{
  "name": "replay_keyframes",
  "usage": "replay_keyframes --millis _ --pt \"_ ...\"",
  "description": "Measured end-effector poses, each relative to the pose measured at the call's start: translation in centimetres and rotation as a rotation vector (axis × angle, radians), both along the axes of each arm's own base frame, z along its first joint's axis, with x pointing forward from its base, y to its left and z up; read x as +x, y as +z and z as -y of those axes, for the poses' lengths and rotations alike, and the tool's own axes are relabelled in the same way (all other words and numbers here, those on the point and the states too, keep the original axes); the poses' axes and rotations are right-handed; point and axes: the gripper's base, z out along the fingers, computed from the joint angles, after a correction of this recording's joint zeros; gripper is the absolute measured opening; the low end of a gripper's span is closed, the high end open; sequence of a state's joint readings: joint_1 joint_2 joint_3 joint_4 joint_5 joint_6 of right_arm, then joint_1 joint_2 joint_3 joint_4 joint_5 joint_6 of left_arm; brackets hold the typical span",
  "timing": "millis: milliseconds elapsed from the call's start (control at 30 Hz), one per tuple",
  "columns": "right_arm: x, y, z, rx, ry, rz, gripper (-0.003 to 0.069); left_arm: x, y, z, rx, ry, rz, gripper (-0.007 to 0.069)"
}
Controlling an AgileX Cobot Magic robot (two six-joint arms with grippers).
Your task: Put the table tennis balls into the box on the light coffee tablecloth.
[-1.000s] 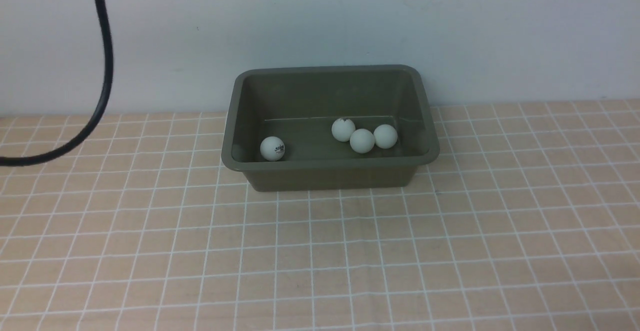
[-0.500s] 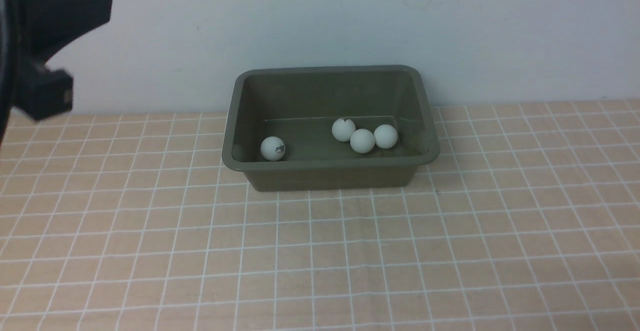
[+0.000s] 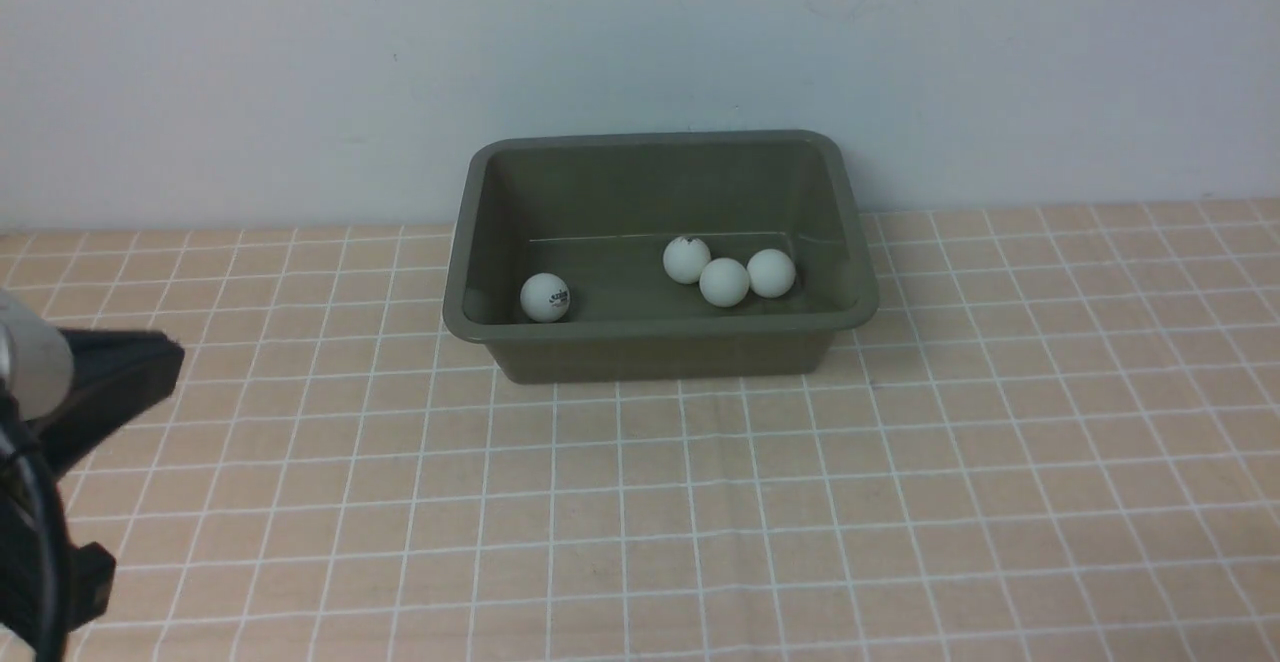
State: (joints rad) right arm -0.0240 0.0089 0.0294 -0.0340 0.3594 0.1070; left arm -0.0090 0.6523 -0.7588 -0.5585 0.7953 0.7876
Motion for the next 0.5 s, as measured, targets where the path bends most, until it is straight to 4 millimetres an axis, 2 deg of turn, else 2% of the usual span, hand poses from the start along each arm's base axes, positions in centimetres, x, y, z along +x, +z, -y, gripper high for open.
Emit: replay_keyframes --millis 200,233,267,400,500 --pt "0.0 0.0 0.0 0.0 0.0 0.0 -0.0018 -1.5 -5.6 -1.4 -0.087 0.225 -0.035 -0.0069" --pt "0.0 0.0 0.0 0.0 0.0 0.0 -0.0018 -1.6 -5.9 -1.4 -0.094 0.229 -0.041 -0.0069" --pt "0.0 0.0 0.0 0.0 0.0 0.0 -0.0018 -2.2 -7.7 -1.8 -0.099 0.284 -0.027 -0.0069" --pt "0.0 0.0 0.0 0.0 0.0 0.0 -0.0018 -3.5 -12.0 -2.9 -0.079 0.413 -0.017 -0.0069" --pt "0.0 0.0 0.0 0.0 0.0 0.0 -0.0018 -4.3 -14.4 -3.5 -0.062 0.486 -0.026 -0.0069"
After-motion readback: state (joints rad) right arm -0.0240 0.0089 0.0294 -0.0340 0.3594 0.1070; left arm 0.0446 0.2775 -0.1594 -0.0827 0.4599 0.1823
